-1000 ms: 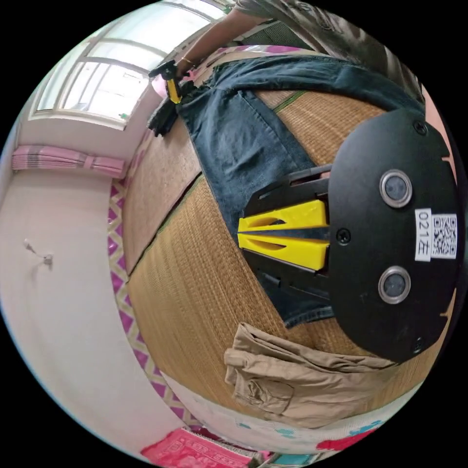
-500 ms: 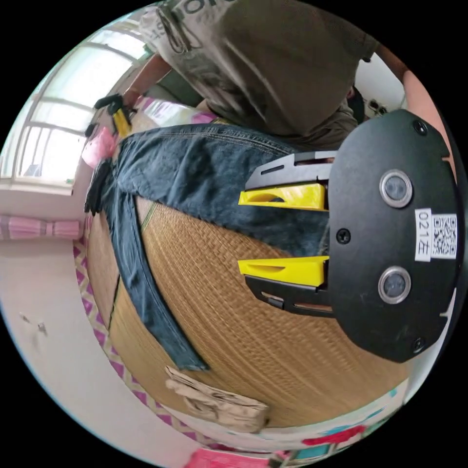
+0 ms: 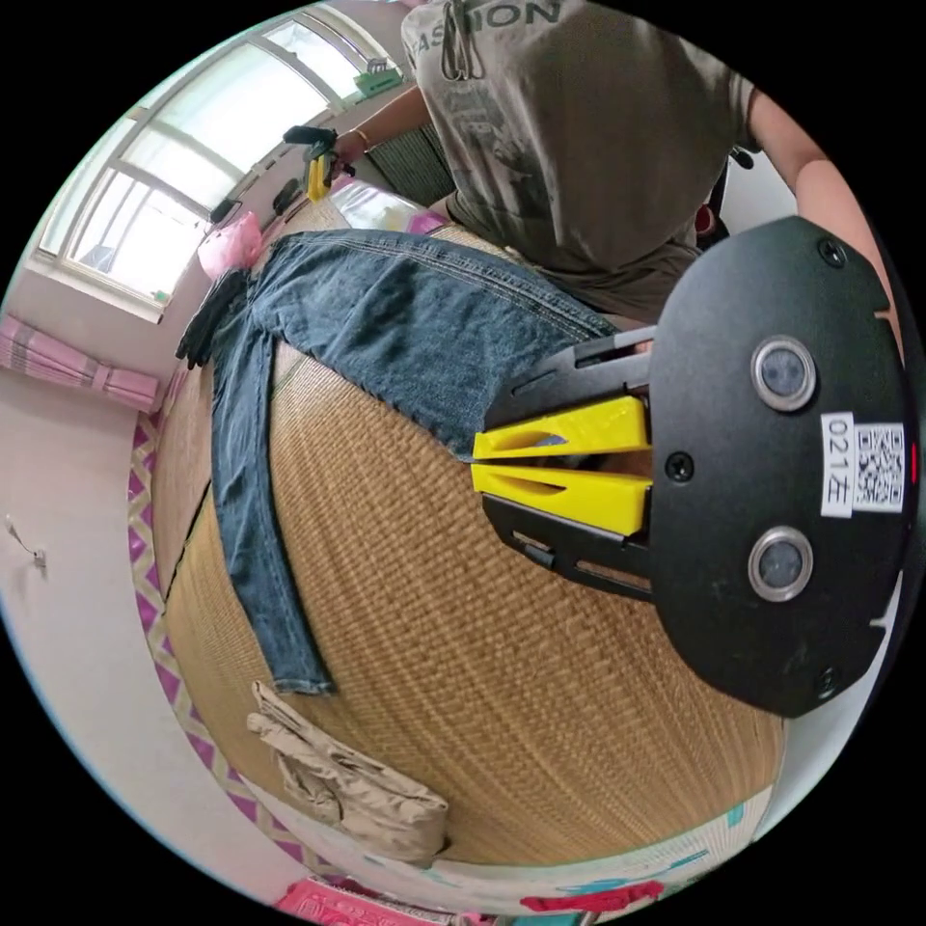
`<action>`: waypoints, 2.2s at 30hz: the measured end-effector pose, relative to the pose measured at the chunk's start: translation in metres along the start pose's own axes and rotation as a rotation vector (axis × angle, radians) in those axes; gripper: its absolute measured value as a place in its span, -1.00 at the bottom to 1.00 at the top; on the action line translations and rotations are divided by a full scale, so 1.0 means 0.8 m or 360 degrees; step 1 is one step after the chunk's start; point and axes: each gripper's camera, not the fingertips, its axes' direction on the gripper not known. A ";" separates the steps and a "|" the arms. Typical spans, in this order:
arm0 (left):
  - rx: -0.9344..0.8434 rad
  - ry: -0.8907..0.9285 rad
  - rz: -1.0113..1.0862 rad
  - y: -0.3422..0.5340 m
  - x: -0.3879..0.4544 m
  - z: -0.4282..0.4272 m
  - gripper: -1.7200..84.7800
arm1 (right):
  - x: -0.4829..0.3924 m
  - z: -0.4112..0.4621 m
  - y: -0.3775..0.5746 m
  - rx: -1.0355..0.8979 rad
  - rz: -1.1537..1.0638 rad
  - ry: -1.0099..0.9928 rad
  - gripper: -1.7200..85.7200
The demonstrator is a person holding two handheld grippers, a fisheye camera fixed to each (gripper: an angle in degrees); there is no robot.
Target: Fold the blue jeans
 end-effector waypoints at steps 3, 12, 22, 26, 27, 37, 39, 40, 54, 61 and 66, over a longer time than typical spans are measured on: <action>-0.0087 -0.0087 0.0030 -0.045 -0.029 0.000 -0.98 | -0.008 0.003 -0.005 -0.0001 -0.0001 0.0026 -0.84; -0.0124 0.0194 -0.0029 -0.063 -0.099 0.019 -0.97 | -0.012 0.081 -0.049 -0.0450 -0.0299 0.0477 -0.71; 0.0282 -0.0235 0.0488 0.041 0.107 -0.059 -0.75 | 0.038 0.116 -0.082 -0.0810 -0.0664 0.0336 -0.76; 0.0359 -0.0196 0.0575 0.051 0.172 -0.017 -0.73 | 0.040 0.125 -0.099 -0.0800 -0.0621 0.0278 -0.97; 0.0343 -0.0196 0.0583 0.051 0.177 -0.009 -0.73 | 0.040 0.124 -0.103 -0.0802 -0.0583 0.0270 -0.98; 0.0025 -0.0374 0.0720 0.072 0.188 0.053 -0.94 | -0.054 0.109 -0.115 -0.0823 -0.0594 0.0401 -0.98; -0.0003 -0.0381 0.0704 0.073 0.181 0.050 -0.95 | -0.092 0.115 -0.117 -0.0868 -0.0696 0.0413 -0.98; -0.0001 -0.0345 0.0684 0.073 0.176 0.049 -0.95 | -0.099 0.116 -0.117 -0.0874 -0.0709 0.0436 -0.98; 0.0320 -0.0464 0.0381 0.128 0.191 -0.004 -0.66 | -0.046 0.033 -0.058 -0.0685 -0.0252 0.0662 -0.74; 0.0114 -0.0483 0.0535 0.088 0.224 0.052 -0.69 | -0.039 0.085 -0.071 -0.0841 -0.0508 0.0786 -0.77; 0.0100 -0.0414 0.0564 0.072 0.227 0.063 -0.73 | -0.032 0.106 -0.081 -0.0898 -0.0604 0.0805 -0.90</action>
